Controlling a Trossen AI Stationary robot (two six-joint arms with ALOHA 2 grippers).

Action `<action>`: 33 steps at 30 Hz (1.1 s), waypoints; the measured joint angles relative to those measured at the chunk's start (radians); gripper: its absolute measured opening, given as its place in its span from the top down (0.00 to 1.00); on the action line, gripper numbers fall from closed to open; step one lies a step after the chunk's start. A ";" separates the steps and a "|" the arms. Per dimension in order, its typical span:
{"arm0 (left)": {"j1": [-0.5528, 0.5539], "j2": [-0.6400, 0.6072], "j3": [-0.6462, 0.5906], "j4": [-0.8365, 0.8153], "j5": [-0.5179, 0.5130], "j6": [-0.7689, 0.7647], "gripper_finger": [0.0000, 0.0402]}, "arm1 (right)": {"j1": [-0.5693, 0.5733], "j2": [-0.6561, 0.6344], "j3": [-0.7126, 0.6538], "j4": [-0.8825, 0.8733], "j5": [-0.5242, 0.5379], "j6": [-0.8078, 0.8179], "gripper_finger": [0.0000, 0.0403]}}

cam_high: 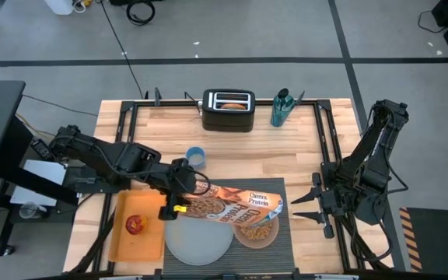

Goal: Arrange a breakfast setting
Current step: Pour the cereal from the cereal box into the light orange bowl

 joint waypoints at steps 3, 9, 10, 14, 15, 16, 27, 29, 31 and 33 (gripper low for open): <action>0.000 0.000 0.000 0.002 0.000 0.000 0.57 | 0.000 0.000 0.000 0.000 0.000 0.000 0.63; -0.003 0.000 0.000 0.014 0.004 -0.018 0.57 | 0.000 0.000 0.000 0.000 0.000 0.000 0.63; -0.003 0.000 0.000 0.015 0.005 -0.021 0.57 | 0.000 0.000 0.000 0.000 0.000 0.000 0.63; -0.003 0.000 0.000 0.003 0.005 -0.022 0.57 | 0.000 0.000 0.000 0.000 0.000 0.000 0.63; -0.003 0.000 0.000 0.011 0.006 -0.022 0.57 | 0.000 0.000 0.000 0.000 0.000 -0.001 0.63; -0.005 0.000 0.000 0.024 0.010 -0.021 0.57 | 0.000 0.001 0.000 0.000 0.000 0.000 0.63; 0.004 0.000 0.001 0.028 0.007 -0.020 0.57 | 0.000 0.012 0.000 0.000 0.000 0.000 0.63; 0.004 0.003 0.002 0.035 0.010 -0.020 0.57 | 0.000 0.012 0.000 0.000 0.002 0.000 0.63; 0.004 0.006 0.000 0.024 0.007 -0.020 0.57 | 0.000 0.012 0.000 0.000 0.002 0.000 0.63; 0.003 0.006 0.000 0.032 0.005 -0.016 0.57 | 0.000 0.012 0.000 0.000 0.002 0.000 0.63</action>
